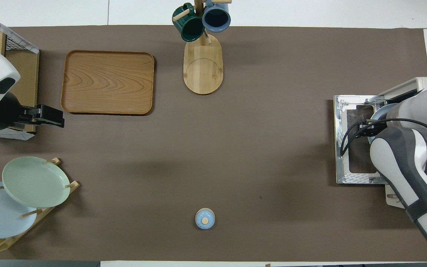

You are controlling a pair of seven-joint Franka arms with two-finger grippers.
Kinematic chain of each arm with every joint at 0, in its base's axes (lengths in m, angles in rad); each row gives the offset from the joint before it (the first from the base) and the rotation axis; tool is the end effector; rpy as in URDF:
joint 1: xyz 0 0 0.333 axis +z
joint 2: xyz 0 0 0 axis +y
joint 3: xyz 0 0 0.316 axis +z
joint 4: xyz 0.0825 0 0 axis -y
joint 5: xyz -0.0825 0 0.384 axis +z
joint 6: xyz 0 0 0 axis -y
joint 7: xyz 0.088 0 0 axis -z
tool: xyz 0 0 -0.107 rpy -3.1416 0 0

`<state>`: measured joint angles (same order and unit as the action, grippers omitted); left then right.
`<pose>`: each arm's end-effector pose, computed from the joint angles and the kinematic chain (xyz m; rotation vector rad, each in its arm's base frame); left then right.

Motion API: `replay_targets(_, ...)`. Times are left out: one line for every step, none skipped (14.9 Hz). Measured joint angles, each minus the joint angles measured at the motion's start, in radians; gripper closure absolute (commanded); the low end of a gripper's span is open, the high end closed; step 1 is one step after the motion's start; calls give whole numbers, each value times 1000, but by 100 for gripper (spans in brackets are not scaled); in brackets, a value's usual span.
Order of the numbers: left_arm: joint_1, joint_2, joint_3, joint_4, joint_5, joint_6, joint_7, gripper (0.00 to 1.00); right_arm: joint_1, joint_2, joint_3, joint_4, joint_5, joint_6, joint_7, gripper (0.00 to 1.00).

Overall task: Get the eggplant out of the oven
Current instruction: 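Reach into the oven and grasp the light blue plate with the right gripper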

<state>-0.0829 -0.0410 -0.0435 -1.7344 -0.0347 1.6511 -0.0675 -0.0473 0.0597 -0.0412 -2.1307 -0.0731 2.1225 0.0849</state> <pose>0.5393 -0.0724 0.5764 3.1111 -0.0861 -0.0705 0.5399 -0.0511 0.3751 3.0698 -0.2044 -0.1046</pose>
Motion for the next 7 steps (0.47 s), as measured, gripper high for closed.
replay_targets(0,0,0,0,0,0,0,0,0,0,0,-6,-1,7,-2,57)
replay_targets(0,0,0,0,0,0,0,0,0,-1,0,-10,-1,10,-12,61)
replay_targets(0,0,0,0,0,0,0,0,-1,-2,0,-15,-2,16,-28,74)
replay_targets(0,0,0,0,0,0,0,0,-3,-4,0,-20,-3,25,-45,97)
replay_targets(0,0,0,0,0,0,0,0,-6,-5,0,-26,-10,33,-64,100)
replay_targets(0,0,0,0,0,0,0,0,-8,-7,0,-31,-36,39,-83,100)
replay_targets(0,0,0,0,0,0,0,0,-8,-9,0,-34,-69,39,-100,100)
